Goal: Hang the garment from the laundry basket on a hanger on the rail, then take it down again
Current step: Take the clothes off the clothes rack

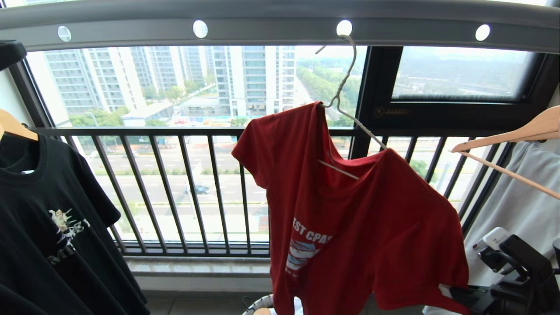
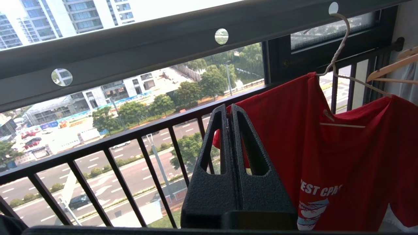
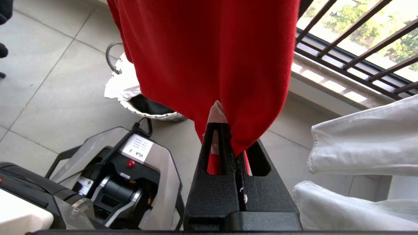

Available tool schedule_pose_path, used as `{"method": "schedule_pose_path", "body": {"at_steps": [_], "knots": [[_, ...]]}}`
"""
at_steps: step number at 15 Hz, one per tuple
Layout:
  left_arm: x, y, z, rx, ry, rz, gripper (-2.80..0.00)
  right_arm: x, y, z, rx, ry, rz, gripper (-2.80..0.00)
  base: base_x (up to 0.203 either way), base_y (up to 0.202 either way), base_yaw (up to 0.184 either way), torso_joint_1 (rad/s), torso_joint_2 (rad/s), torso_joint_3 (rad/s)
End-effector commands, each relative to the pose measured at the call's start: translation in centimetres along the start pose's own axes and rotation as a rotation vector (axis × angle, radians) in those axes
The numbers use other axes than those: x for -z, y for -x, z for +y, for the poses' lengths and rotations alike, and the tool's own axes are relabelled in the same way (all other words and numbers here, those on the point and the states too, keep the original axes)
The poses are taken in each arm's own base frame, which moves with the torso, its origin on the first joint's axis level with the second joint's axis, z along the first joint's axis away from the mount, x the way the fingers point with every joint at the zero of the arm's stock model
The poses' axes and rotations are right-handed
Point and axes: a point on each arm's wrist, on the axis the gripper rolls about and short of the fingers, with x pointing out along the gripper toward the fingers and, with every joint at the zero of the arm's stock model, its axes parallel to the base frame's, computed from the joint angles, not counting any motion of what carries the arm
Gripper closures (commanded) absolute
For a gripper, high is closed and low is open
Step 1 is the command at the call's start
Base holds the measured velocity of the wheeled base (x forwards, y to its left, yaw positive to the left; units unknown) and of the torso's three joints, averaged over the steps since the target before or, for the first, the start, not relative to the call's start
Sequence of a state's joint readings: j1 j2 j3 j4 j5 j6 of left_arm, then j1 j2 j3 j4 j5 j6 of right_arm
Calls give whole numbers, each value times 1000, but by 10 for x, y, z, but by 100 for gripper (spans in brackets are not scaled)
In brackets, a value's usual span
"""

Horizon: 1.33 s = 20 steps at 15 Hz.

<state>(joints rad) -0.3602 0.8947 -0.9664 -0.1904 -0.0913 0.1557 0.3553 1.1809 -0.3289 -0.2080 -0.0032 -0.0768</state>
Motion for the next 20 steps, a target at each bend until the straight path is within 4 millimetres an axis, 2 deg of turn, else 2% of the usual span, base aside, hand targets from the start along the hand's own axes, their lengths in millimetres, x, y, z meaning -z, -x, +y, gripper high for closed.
{"method": "schedule_pose_path", "body": {"at_steps": [1,11,14,20], "knots": [[0,0,0,-1,-1,-2,0,0,-2,0,-1,2,7,0,0,0,0,0,0,0],[0,0,0,1,-1,-2,0,-5,5,0,1,12,-46,0,0,0,0,0,0,0],[0,0,0,1,-2,-1,0,-7,27,1,-29,28,-127,0,0,0,0,0,0,0],[0,0,0,2,-2,-1,0,-27,94,3,-208,7,-241,0,0,0,0,0,0,0]]}}
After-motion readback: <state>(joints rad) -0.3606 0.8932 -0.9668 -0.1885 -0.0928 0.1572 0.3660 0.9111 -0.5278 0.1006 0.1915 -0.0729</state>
